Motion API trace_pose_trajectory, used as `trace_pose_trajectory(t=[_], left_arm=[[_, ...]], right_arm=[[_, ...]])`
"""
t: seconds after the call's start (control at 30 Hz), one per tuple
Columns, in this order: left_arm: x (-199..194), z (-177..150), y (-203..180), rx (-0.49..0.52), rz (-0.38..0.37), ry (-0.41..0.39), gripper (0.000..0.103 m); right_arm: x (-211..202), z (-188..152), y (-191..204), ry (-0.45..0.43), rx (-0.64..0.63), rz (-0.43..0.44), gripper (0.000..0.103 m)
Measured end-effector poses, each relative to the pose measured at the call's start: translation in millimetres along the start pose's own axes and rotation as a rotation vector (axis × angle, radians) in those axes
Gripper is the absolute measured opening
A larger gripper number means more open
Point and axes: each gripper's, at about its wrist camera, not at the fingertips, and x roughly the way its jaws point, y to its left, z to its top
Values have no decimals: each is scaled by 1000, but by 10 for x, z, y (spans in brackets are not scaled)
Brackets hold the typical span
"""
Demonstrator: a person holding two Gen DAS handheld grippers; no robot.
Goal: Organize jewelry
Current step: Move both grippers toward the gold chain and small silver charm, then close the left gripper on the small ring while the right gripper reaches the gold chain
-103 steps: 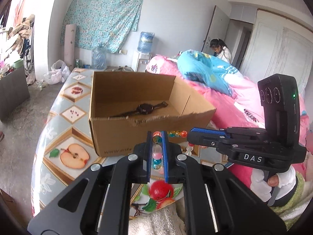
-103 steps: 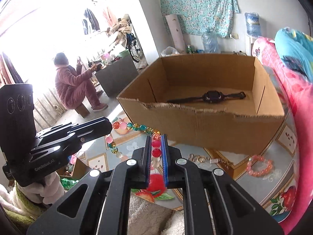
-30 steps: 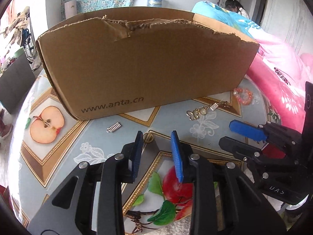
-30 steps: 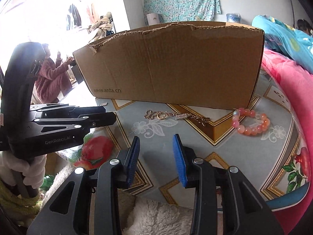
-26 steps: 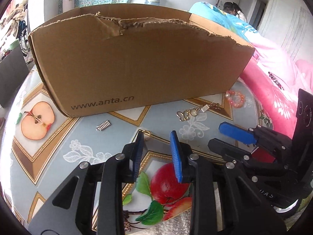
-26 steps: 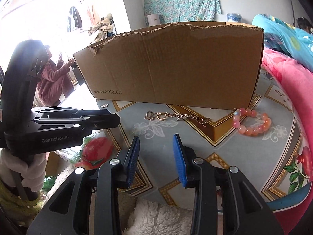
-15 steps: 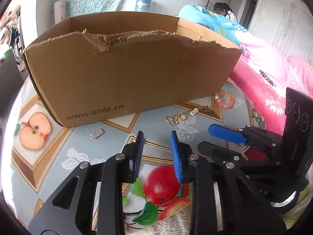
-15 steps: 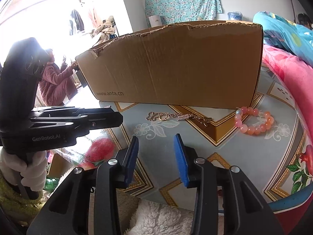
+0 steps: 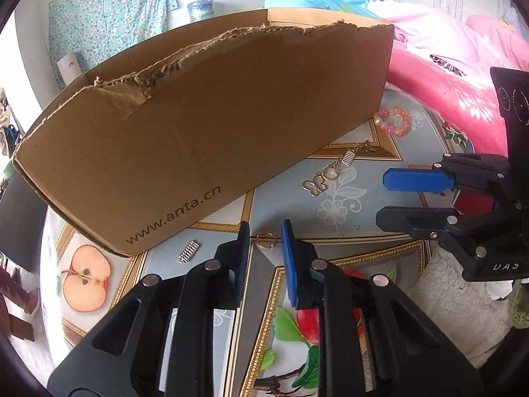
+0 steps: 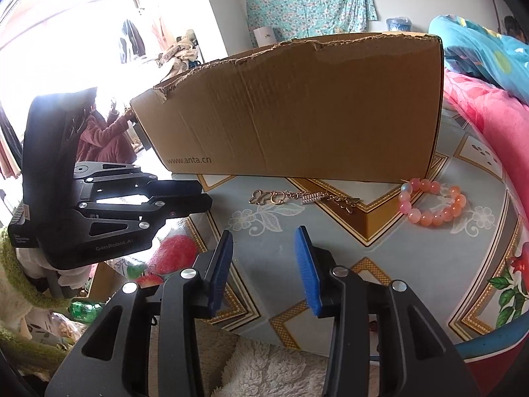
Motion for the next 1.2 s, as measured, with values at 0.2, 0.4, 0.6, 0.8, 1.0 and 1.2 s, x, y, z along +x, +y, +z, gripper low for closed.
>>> trace_pose_trajectory(t=[0.2, 0.4, 0.6, 0.8, 1.0, 1.2], left_arm=[[22, -5, 70, 6, -62, -8, 12], [8, -28, 25, 13, -42, -20, 10], [-30, -50, 43, -44, -24, -29, 10], [-139, -85, 182, -189, 0, -61, 10], [-227, -153, 255, -295, -5, -93, 10], [-278, -204, 298, -328, -12, -111, 10]], right_arm=[[0, 2, -2, 0, 0, 2, 40], [0, 4, 1, 1, -2, -1, 40], [9, 17, 19, 7, -11, -11, 41], [29, 65, 70, 43, -19, -27, 41], [84, 262, 108, 77, -20, -1, 37], [261, 464, 184, 117, -35, 62, 34]])
